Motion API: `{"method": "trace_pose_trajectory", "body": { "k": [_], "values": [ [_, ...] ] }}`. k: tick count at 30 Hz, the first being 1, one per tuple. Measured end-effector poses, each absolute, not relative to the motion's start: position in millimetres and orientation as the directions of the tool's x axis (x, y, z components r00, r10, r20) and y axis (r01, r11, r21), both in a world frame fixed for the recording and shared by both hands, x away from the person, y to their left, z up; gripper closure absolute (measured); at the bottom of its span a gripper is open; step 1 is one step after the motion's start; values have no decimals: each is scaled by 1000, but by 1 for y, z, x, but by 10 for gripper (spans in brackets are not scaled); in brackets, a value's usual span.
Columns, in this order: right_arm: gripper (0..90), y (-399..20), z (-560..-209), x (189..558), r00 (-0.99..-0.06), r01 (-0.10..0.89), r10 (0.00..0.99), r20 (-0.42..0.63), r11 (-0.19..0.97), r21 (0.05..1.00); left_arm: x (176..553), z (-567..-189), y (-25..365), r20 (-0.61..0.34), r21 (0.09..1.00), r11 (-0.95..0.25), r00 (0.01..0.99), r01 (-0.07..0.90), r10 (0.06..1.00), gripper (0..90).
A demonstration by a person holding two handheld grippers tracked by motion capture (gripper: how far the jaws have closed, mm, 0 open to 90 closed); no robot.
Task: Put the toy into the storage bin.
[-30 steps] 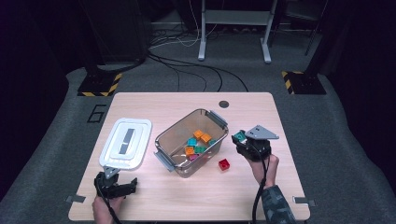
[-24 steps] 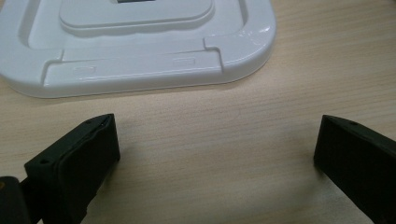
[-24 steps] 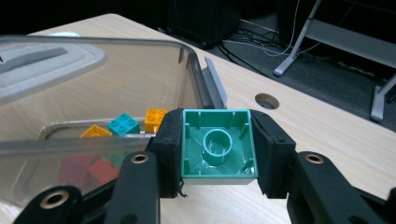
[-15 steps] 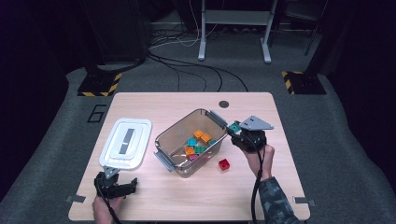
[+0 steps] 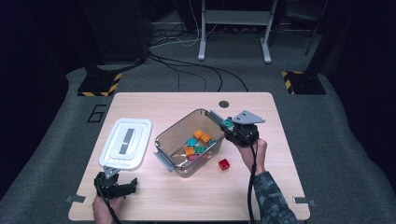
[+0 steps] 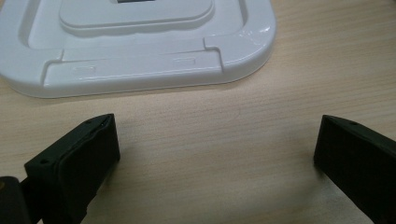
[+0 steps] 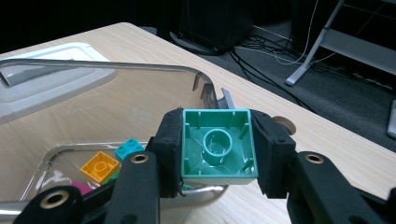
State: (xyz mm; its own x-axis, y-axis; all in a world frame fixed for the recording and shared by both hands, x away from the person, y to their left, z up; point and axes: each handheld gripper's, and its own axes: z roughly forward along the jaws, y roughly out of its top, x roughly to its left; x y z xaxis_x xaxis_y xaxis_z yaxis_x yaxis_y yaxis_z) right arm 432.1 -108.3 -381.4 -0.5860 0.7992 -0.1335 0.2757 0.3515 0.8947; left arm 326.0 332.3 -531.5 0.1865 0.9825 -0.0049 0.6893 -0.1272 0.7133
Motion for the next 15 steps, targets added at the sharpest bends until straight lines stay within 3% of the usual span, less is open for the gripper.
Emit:
{"method": "trace_pose_trajectory", "body": {
  "k": [15],
  "values": [
    [581,-87,-387,449,-620,286,773,-135,382,879,326,-531,332,-5,713,-127,187,689,982,0]
  ]
}}
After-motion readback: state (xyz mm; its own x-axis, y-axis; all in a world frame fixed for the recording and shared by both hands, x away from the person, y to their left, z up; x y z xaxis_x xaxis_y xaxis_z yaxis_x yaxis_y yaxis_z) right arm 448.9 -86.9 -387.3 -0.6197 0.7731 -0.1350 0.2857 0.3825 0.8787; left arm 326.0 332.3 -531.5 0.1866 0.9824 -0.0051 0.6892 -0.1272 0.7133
